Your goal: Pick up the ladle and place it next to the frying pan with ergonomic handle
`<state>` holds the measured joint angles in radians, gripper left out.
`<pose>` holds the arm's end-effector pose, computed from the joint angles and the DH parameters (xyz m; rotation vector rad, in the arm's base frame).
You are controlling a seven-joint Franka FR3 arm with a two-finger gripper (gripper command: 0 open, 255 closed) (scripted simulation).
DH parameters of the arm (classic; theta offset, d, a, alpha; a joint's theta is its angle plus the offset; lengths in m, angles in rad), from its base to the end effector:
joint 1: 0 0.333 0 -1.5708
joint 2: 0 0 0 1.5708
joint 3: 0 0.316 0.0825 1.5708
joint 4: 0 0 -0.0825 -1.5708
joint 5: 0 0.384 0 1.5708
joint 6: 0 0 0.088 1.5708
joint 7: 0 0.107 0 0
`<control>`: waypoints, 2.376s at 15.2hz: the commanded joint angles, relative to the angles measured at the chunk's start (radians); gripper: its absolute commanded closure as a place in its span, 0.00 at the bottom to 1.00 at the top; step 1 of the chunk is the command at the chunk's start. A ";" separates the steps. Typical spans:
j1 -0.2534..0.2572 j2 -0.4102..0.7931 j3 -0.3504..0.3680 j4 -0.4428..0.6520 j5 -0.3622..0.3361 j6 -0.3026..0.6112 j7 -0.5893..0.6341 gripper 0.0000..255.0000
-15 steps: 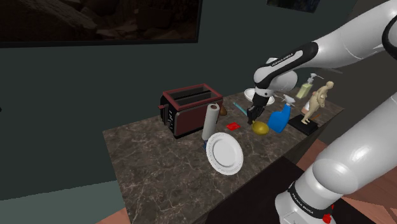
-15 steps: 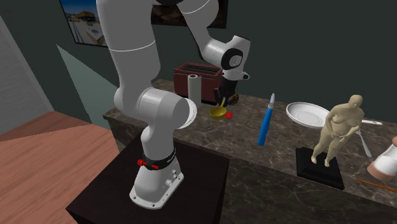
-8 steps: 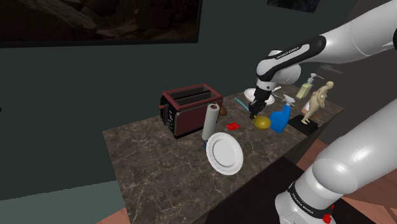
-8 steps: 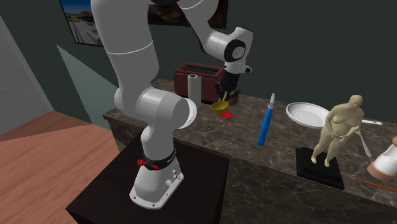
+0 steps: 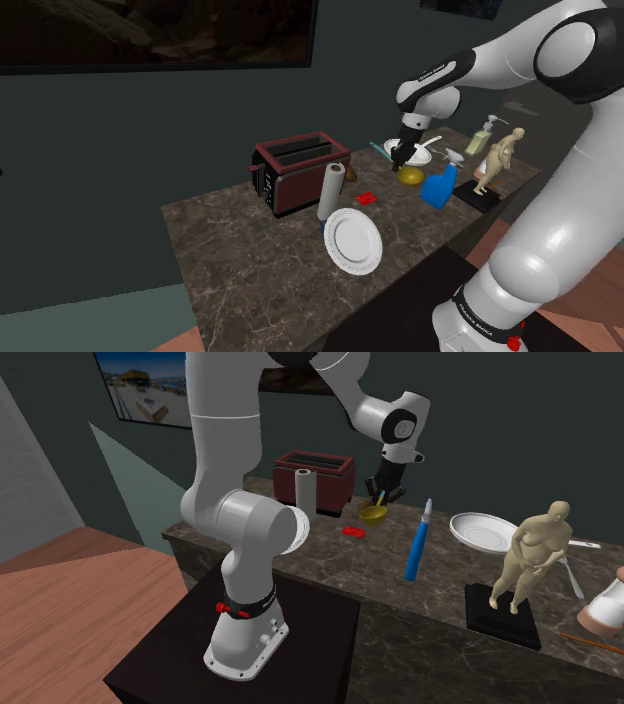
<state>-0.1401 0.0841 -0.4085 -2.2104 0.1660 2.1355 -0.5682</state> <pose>0.4490 -0.2653 0.3327 -2.9730 0.1208 0.1109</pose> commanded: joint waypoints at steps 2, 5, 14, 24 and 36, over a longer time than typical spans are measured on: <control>-0.031 0.110 -0.012 0.137 0.041 -0.045 -0.061 1.00; -0.070 0.221 -0.014 0.286 0.079 -0.098 -0.106 1.00; -0.214 0.549 0.009 0.770 0.163 -0.282 -0.174 1.00; -0.219 0.609 0.025 0.729 0.188 -0.185 -0.195 1.00; -0.233 0.702 0.050 0.715 0.222 -0.081 -0.219 1.00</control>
<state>-0.3691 0.7703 -0.3609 -1.4982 0.3853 2.0486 -0.7851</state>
